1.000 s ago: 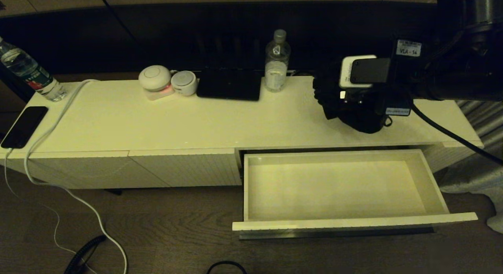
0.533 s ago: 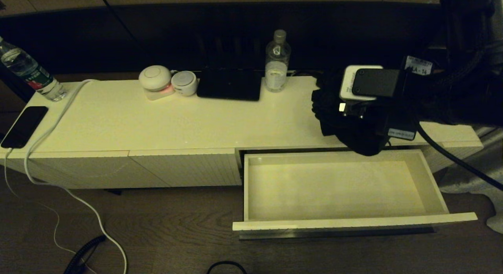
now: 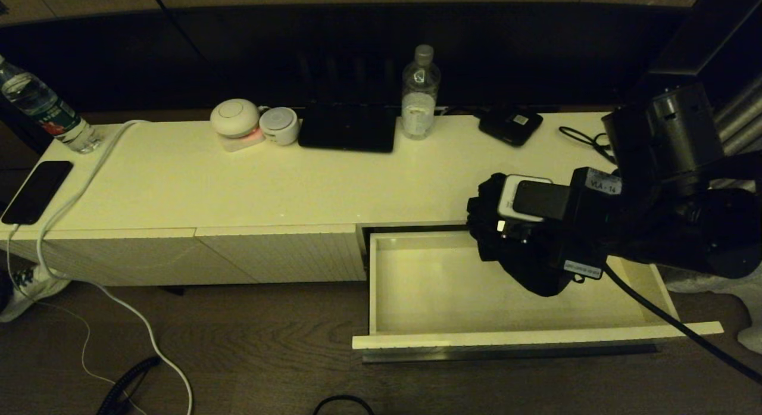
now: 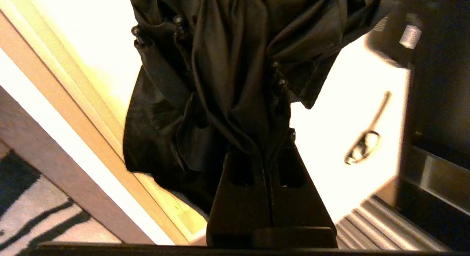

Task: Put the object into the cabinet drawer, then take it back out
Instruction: Put the umbrella in the drawer

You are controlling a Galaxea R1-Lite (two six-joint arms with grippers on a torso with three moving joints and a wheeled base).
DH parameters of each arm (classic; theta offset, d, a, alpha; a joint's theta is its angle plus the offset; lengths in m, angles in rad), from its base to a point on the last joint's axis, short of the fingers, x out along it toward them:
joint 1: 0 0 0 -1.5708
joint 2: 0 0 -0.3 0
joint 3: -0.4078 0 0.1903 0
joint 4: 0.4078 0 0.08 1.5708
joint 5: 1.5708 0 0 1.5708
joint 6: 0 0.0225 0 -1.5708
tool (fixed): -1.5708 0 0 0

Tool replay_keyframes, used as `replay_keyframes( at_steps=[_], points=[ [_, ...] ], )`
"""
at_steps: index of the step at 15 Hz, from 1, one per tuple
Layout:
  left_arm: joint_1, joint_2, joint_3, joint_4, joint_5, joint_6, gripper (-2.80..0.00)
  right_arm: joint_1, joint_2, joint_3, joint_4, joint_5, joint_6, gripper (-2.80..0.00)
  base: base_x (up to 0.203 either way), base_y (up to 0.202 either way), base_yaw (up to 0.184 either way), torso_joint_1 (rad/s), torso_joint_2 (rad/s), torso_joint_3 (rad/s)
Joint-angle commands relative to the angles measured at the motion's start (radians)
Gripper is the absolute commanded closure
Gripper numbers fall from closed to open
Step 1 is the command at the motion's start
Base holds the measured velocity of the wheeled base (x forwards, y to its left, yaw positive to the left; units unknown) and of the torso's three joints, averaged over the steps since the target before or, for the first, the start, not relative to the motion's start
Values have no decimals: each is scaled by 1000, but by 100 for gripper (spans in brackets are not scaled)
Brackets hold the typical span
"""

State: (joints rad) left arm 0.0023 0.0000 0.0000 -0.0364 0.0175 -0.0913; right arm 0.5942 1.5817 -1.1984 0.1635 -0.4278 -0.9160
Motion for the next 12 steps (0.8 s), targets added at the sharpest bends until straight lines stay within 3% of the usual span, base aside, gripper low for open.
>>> replay_keyframes(
  at_steps=[1,4,9,12],
  points=[
    [1,-2,0,0,1,-1,0,-48,49,49,-58,49,-9,0,0,0,0,0,0,0],
    [1,-2,0,0,1,-1,0,-112,75,78,-107,90,-40,0,0,0,0,0,0,0],
    [1,-2,0,0,1,-1,0,-205,94,134,-111,119,-216,0,0,0,0,0,0,0],
    [1,-2,0,0,1,-1,0,-218,131,157,-111,143,-269,0,0,0,0,0,0,0]
  ],
)
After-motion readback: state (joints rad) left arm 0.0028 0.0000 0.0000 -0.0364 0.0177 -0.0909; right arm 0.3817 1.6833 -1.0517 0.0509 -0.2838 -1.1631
